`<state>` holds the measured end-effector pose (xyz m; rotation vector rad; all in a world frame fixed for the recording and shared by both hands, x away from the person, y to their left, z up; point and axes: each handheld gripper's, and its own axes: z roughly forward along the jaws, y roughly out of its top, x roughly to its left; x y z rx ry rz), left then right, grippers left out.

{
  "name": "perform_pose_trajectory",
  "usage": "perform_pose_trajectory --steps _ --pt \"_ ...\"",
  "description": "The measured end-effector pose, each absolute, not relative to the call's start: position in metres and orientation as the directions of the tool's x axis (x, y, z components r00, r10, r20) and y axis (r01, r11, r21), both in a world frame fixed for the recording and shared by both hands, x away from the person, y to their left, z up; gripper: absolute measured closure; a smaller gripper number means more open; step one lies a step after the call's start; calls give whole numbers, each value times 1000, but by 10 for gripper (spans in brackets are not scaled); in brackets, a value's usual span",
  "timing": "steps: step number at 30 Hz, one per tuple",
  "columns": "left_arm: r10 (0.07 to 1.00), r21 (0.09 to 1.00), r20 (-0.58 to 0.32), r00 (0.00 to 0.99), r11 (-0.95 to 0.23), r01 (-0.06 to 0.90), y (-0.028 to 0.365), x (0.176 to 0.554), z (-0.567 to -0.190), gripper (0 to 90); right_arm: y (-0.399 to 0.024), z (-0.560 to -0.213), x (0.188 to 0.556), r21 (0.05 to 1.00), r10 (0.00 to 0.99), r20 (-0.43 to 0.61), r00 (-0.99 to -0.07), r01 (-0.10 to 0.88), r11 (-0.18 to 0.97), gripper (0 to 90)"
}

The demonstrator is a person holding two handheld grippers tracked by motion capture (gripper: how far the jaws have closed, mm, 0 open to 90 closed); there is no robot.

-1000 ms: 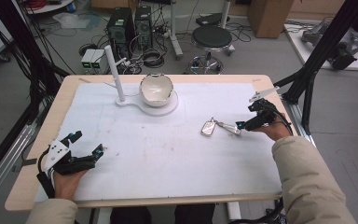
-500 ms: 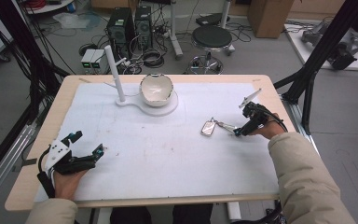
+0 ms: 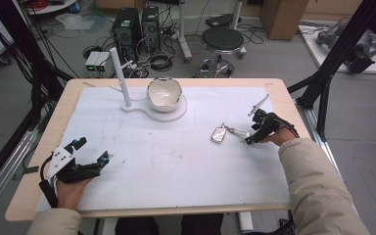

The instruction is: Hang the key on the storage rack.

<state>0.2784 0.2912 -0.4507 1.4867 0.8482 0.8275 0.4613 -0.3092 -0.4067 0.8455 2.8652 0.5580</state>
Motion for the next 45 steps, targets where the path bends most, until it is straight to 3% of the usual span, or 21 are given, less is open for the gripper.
perform_pose_trajectory --steps 1,5,6,7,8,9,13,27,32,38,45 --pt "873 997 29 486 -61 50 291 278 -451 55 -309 -407 461 374 542 5 -840 504 778 275" --pt "873 997 28 487 -62 52 291 278 -451 55 -311 -407 462 364 541 39 -840 516 776 395" --pt "874 997 29 486 -61 51 291 278 -451 55 -310 -407 462 356 544 38 -838 520 776 461" --pt "874 997 30 486 -62 51 291 278 -451 55 -310 -407 462 356 544 38 -838 520 776 461" --pt "874 997 30 485 -62 50 291 278 -451 55 -309 -408 462 352 539 39 -841 516 780 529" --pt "874 997 29 486 -62 51 291 278 -451 55 -309 -408 462 352 539 39 -841 516 780 529" --pt "874 997 30 485 -62 51 291 278 -451 55 -305 -407 462 342 545 35 -837 523 781 723" --pt "875 997 25 484 -59 56 292 279 -450 55 -300 -402 458 364 571 36 -820 543 757 744" --pt "876 997 24 482 -57 54 292 279 -450 61 -296 -392 452 422 606 49 -794 566 708 747" --pt "872 996 8 490 -52 76 293 281 -448 61 -290 -375 436 507 570 56 -820 515 691 748" --pt "851 994 40 523 -86 64 286 295 -419 59 -287 -352 417 630 524 70 -849 445 636 747"
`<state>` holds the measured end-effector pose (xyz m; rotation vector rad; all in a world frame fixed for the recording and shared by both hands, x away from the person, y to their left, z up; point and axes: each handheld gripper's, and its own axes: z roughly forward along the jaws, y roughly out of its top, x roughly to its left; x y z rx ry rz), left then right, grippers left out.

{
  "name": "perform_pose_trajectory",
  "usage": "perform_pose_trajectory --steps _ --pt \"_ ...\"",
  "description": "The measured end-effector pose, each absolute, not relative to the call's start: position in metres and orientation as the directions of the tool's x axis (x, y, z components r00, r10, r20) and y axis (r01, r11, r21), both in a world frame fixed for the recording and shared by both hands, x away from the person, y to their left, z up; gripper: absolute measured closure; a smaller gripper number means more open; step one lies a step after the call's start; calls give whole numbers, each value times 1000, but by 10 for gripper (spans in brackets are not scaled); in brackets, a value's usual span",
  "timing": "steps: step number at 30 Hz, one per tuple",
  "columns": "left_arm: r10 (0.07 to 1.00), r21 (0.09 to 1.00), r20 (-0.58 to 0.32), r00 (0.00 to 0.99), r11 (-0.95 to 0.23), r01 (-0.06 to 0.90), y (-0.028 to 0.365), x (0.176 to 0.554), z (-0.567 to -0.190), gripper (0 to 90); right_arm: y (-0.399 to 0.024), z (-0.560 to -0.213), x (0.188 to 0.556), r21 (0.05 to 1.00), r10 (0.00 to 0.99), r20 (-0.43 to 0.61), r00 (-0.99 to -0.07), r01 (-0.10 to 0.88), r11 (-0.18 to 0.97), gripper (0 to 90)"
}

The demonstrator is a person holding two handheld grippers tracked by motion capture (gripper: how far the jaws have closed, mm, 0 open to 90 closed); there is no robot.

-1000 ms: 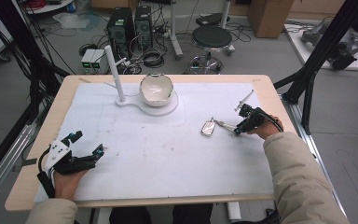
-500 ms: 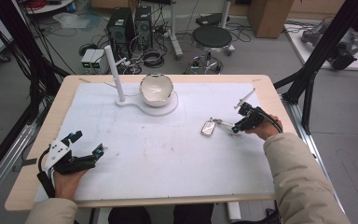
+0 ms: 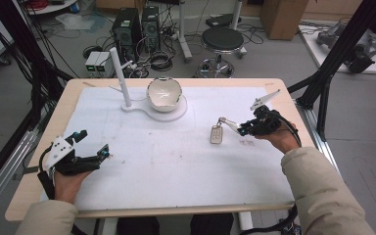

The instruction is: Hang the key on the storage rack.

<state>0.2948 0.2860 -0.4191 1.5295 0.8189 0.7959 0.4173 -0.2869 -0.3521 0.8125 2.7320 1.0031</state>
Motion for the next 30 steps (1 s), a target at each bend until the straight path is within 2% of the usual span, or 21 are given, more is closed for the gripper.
perform_pose_trajectory --steps 10,15,16,26,30 --pt "719 983 63 692 -165 82 263 327 -372 50 -253 -330 394 715 454 83 -887 370 593 748" --pt "615 980 47 787 -182 83 249 344 -342 50 -233 -321 388 731 387 68 -919 310 608 747" --pt "561 978 41 827 -194 82 240 349 -333 50 -224 -316 386 732 363 68 -929 294 615 748" --pt "384 952 70 921 -301 53 191 364 -307 50 -183 -302 381 750 246 46 -968 196 632 748" --pt "321 932 89 943 -361 35 174 369 -298 50 -176 -300 381 743 232 70 -970 206 636 748"
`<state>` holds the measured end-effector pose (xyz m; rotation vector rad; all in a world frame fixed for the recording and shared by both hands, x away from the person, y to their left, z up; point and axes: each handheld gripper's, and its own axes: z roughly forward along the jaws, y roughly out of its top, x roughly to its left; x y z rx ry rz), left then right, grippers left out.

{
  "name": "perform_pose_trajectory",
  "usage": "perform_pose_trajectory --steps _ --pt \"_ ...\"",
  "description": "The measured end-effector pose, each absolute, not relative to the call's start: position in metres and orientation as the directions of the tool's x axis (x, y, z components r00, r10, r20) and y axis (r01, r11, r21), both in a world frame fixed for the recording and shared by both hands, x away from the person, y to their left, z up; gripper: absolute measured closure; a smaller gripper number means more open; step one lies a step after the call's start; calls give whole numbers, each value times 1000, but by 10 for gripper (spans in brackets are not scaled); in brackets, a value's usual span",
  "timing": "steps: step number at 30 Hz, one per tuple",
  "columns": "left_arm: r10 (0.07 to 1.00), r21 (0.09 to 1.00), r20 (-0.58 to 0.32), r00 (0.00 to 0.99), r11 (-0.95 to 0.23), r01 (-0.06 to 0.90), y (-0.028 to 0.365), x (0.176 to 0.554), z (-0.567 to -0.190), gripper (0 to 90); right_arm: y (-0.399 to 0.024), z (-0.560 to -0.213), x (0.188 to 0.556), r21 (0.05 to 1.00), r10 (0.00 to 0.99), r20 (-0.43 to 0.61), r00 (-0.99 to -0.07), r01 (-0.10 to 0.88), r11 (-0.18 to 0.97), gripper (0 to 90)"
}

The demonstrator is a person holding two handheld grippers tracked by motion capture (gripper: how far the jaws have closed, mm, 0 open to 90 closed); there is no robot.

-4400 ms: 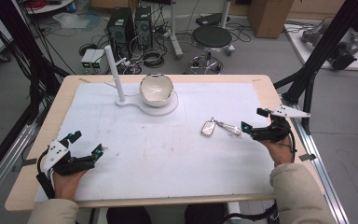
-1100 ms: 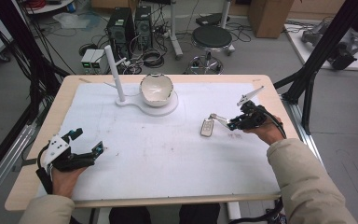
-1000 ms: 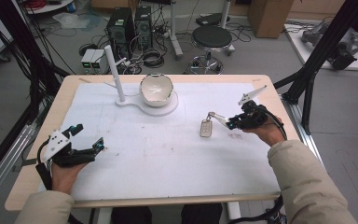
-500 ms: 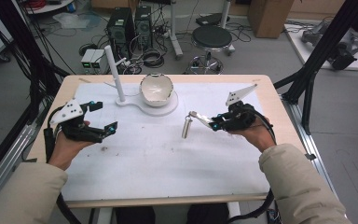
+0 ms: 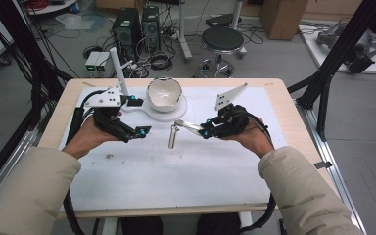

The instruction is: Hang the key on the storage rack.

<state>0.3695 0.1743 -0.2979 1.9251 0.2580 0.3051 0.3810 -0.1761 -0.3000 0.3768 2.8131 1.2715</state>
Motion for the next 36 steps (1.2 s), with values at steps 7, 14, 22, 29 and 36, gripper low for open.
perform_pose_trajectory --steps 7,14,22,29,36 --pt "228 902 100 968 -431 8 149 372 -292 50 -162 -297 379 752 167 65 -984 158 639 747" --pt "176 869 94 980 -495 5 130 371 -299 52 -151 -299 378 742 118 60 -991 124 659 748" --pt "111 836 89 990 -549 -13 119 369 -308 86 -142 -302 374 726 79 59 -995 97 681 747" --pt "80 821 68 995 -571 -10 120 368 -313 219 -140 -302 374 724 65 51 -997 82 685 747" --pt "64 803 49 997 -596 -1 122 368 -315 326 -137 -302 373 710 50 50 -998 70 701 747"
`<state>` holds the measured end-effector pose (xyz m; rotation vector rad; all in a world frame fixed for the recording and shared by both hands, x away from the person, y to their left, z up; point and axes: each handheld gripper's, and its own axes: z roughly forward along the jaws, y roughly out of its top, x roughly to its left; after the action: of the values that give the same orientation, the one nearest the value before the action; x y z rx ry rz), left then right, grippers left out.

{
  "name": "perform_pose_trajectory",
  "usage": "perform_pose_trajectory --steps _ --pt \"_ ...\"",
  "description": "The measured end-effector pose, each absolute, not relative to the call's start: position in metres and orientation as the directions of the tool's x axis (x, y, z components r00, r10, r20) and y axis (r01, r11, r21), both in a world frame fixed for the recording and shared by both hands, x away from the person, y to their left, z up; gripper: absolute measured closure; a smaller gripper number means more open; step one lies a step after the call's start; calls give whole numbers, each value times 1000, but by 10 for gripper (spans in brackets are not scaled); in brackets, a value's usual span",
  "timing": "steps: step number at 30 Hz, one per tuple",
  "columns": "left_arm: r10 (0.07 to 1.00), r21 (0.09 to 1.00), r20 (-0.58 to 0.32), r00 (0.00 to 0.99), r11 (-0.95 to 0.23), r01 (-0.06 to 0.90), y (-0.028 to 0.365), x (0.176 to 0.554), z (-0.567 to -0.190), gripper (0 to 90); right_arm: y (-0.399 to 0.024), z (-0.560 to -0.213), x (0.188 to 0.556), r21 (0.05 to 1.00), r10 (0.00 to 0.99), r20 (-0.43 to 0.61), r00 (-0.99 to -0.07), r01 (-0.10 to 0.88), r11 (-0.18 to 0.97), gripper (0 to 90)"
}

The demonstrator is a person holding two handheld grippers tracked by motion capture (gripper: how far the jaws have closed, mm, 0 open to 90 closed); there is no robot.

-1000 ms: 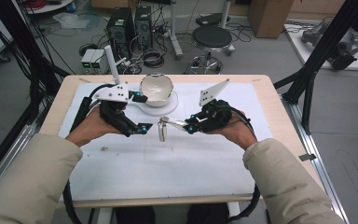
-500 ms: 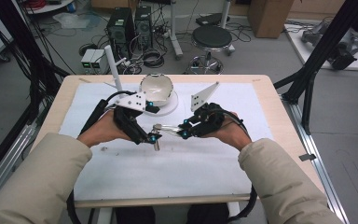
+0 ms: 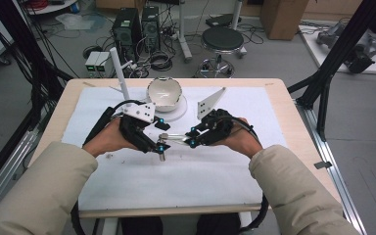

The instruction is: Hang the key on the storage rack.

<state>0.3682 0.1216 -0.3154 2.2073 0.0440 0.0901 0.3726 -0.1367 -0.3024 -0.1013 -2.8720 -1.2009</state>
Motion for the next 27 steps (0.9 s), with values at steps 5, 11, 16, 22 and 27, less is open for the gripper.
perform_pose_trajectory --steps 5,11,16,22,27 --pt "62 797 41 997 -604 5 123 370 -317 424 -137 -303 374 712 46 43 -998 63 699 747" --pt "44 791 53 998 -612 -15 123 369 -317 509 -135 -305 373 698 40 44 -998 59 714 747" --pt "33 779 54 998 -627 -21 122 368 -318 576 -135 -305 372 692 39 44 -998 59 719 747" --pt "22 767 71 997 -641 -40 122 367 -319 676 -134 -306 372 697 35 49 -998 60 714 747" --pt "15 766 93 996 -640 -62 121 366 -319 721 -134 -307 373 695 34 51 -998 60 717 747"
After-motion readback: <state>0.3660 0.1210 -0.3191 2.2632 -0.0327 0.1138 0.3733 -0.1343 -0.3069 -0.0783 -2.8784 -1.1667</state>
